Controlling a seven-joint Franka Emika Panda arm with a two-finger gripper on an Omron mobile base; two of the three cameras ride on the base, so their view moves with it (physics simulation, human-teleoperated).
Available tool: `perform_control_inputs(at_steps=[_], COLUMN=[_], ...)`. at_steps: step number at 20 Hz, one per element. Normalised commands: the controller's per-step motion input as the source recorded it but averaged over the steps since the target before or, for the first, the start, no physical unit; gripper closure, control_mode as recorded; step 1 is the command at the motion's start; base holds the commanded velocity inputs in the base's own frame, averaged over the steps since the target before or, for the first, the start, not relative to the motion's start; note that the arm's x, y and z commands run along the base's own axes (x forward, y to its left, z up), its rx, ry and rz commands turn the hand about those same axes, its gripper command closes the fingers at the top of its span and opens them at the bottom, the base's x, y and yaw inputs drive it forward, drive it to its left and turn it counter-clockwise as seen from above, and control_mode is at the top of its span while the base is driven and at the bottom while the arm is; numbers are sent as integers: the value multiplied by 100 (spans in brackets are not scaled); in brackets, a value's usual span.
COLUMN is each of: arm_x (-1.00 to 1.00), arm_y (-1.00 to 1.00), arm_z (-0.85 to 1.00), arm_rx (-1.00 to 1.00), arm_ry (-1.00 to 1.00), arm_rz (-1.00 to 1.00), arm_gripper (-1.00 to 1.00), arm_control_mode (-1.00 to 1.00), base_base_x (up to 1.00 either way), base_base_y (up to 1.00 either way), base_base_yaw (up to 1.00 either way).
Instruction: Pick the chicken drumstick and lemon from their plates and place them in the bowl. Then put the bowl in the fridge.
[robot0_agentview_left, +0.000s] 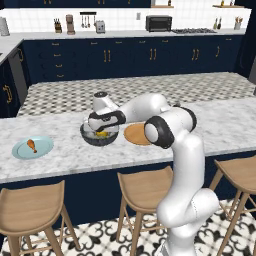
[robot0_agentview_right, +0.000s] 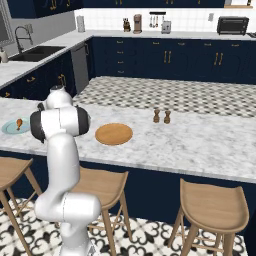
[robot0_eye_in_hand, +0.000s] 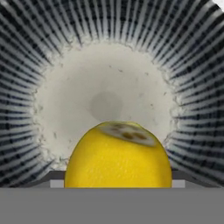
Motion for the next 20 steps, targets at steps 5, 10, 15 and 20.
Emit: perform_control_inputs(at_steps=[5, 10, 15, 20], arm_x=[0, -8, -50, -92], arm_y=[0, -8, -42, -72], arm_z=[0, 29, 73, 82], arm_rx=[0, 1, 5, 1], arm_ry=[0, -11, -1, 7], arm_rz=[0, 0, 0, 2], arm_gripper=[-100, -100, -100, -100], arm_control_mode=[-100, -100, -100, -100], base_base_x=[0, 0, 0, 0], base_base_y=[0, 0, 0, 0], base_base_yaw=[0, 0, 0, 0])
